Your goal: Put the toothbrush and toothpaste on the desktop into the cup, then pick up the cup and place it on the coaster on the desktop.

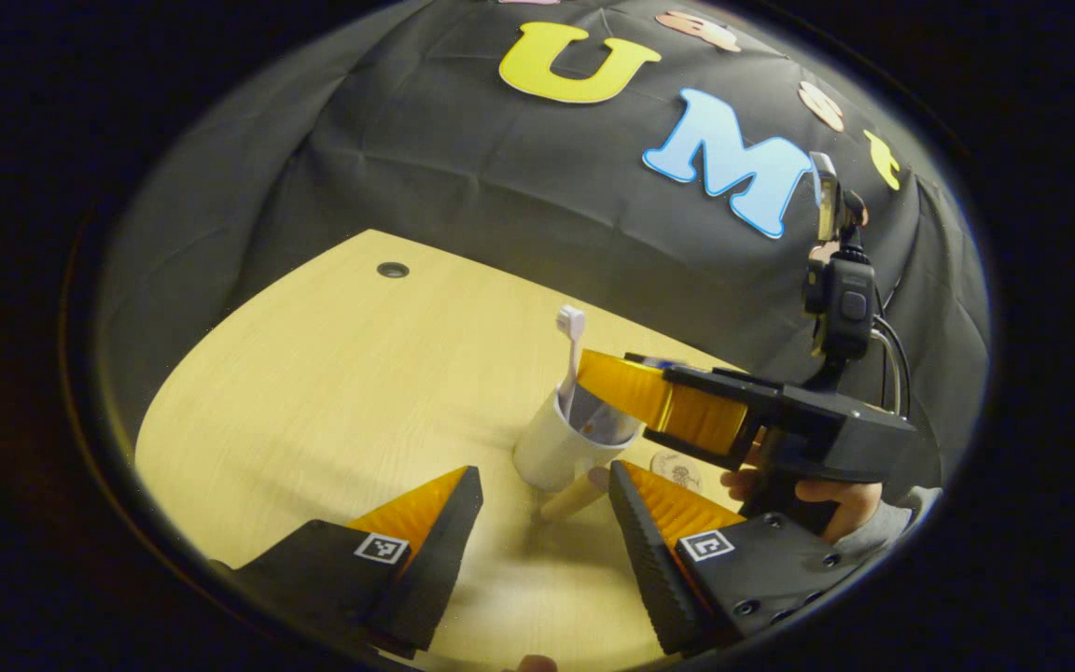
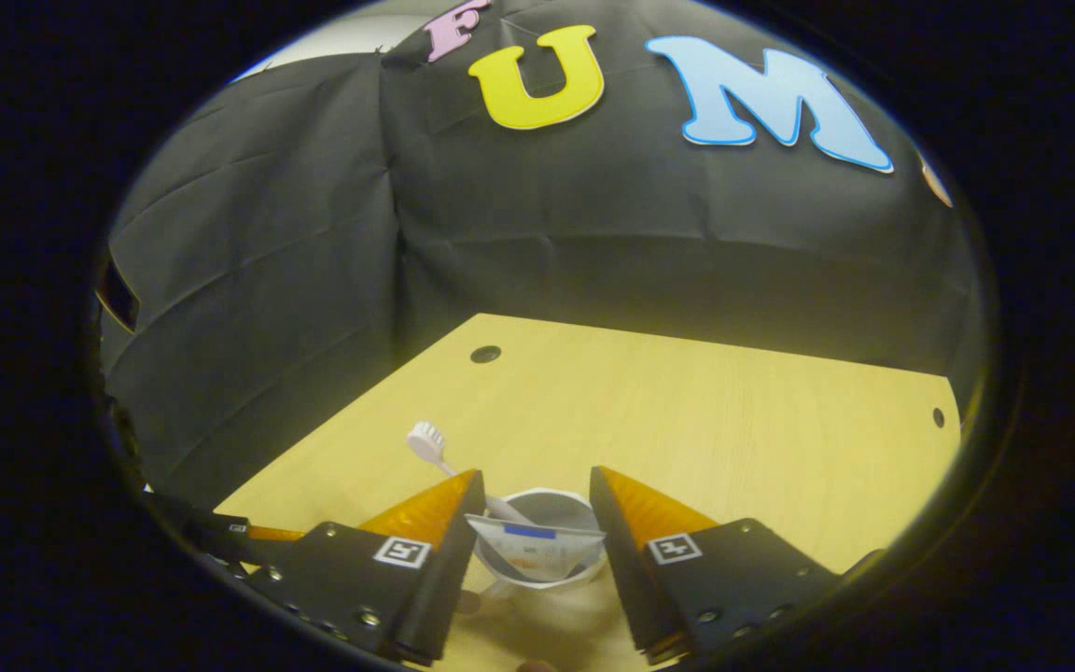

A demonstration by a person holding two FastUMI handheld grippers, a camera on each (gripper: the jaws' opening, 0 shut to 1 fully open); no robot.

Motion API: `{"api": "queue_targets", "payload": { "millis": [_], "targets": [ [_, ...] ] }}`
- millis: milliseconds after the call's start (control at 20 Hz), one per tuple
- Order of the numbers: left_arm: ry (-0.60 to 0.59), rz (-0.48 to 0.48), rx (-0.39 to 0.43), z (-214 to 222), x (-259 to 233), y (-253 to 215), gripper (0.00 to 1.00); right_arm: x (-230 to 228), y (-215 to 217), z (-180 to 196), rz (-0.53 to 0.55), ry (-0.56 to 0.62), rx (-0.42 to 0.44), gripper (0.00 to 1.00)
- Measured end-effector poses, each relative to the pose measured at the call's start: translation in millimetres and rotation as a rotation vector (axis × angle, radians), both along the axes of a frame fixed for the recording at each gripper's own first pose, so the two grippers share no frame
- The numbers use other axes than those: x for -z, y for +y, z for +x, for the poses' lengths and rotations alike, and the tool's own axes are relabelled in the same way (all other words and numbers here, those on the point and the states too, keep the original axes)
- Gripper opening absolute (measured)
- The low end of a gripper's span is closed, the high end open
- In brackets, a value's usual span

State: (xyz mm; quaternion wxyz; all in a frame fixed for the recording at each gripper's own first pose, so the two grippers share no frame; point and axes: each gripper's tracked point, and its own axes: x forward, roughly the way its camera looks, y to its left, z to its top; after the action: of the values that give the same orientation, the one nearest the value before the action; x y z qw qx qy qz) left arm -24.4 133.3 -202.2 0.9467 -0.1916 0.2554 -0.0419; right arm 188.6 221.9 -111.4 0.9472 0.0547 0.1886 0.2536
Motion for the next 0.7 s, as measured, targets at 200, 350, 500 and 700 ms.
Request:
{"api": "queue_targets", "payload": {
  "millis": [200,350,500,700],
  "targets": [
    [0.015,0.013,0.022,-0.5,1.5,-8.1,0.90,-15.9,-4.1,-5.5,0.014,-0.033,0.012,0.84],
    [0.058,0.028,0.043,4.6,9.2,-24.6,0.90,-53.4,-27.5,-18.7,0.073,-0.103,0.051,0.84],
    [0.113,0.061,0.061,1.8,19.7,-30.2,0.86,-74.0,-65.1,-31.9,0.076,-0.143,0.113,0.84],
    [0.193,0.115,0.096,10.3,35.9,-40.3,0.90,-81.4,-131.6,-59.3,0.055,-0.153,0.233,0.84]
  ]
}}
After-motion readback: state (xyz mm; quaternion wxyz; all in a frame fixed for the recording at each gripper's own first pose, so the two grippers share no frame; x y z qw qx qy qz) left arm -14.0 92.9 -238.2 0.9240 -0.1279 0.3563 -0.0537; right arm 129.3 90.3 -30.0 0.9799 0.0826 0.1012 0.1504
